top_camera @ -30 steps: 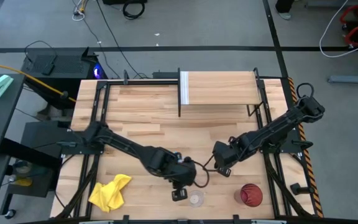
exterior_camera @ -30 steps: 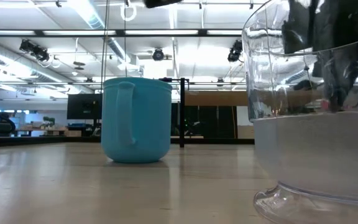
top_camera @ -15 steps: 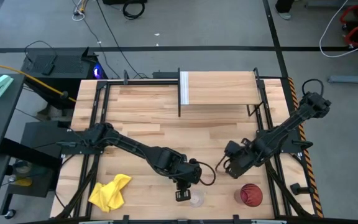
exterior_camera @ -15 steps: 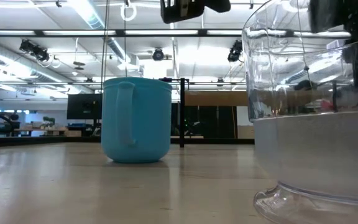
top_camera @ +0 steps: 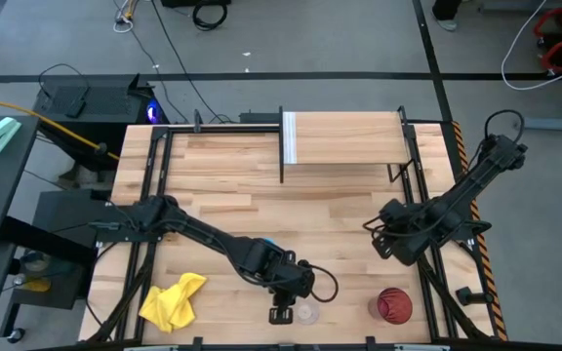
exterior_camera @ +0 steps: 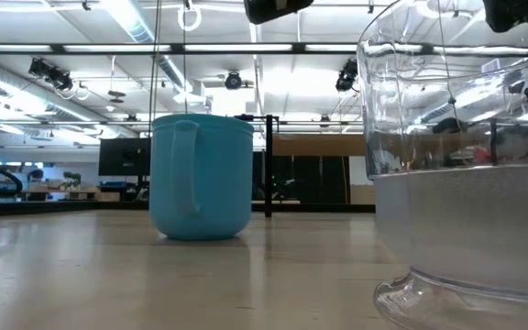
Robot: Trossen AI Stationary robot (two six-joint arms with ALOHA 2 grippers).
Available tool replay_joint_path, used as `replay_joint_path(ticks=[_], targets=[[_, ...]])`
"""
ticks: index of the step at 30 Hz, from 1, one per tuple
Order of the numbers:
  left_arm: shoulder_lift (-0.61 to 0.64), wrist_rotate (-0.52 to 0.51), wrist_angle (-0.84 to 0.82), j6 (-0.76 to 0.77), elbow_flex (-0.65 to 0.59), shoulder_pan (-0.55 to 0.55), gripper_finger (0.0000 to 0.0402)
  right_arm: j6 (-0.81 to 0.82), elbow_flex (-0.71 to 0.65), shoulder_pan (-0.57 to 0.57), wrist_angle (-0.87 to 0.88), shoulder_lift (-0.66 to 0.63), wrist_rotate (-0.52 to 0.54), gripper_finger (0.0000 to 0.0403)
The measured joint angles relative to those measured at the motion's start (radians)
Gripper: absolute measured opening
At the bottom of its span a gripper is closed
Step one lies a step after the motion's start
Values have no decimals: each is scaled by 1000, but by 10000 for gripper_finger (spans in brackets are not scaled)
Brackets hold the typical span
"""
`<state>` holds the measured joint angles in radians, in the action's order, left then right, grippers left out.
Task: Stack small to large cups/mugs on shelf
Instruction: Put the transparent mug on the shelf
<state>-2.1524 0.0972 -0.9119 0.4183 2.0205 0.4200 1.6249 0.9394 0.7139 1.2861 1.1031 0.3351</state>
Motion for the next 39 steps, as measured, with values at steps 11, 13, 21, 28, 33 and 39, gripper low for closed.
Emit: replay_joint_path(ticks=[11, 13, 21, 28, 33, 39], targets=[[-73, 34, 31, 95, -1, -17, 95, -9, 0, 3, 60, -1, -9, 66], [-73, 35, 35, 113, -1, -20, 96, -29, 0, 3, 60, -1, -10, 66], [-76, 56, 101, 155, -1, -26, 96, -62, 0, 2, 61, -1, -7, 66], [-110, 88, 101, 190, 1, -25, 95, -79, 0, 2, 62, -1, 5, 66], [-125, 91, 100, 204, -1, -25, 94, -82, 0, 2, 62, -1, 5, 66], [-139, 96, 98, 207, 0, -25, 85, -83, 0, 2, 60, 0, 6, 66]])
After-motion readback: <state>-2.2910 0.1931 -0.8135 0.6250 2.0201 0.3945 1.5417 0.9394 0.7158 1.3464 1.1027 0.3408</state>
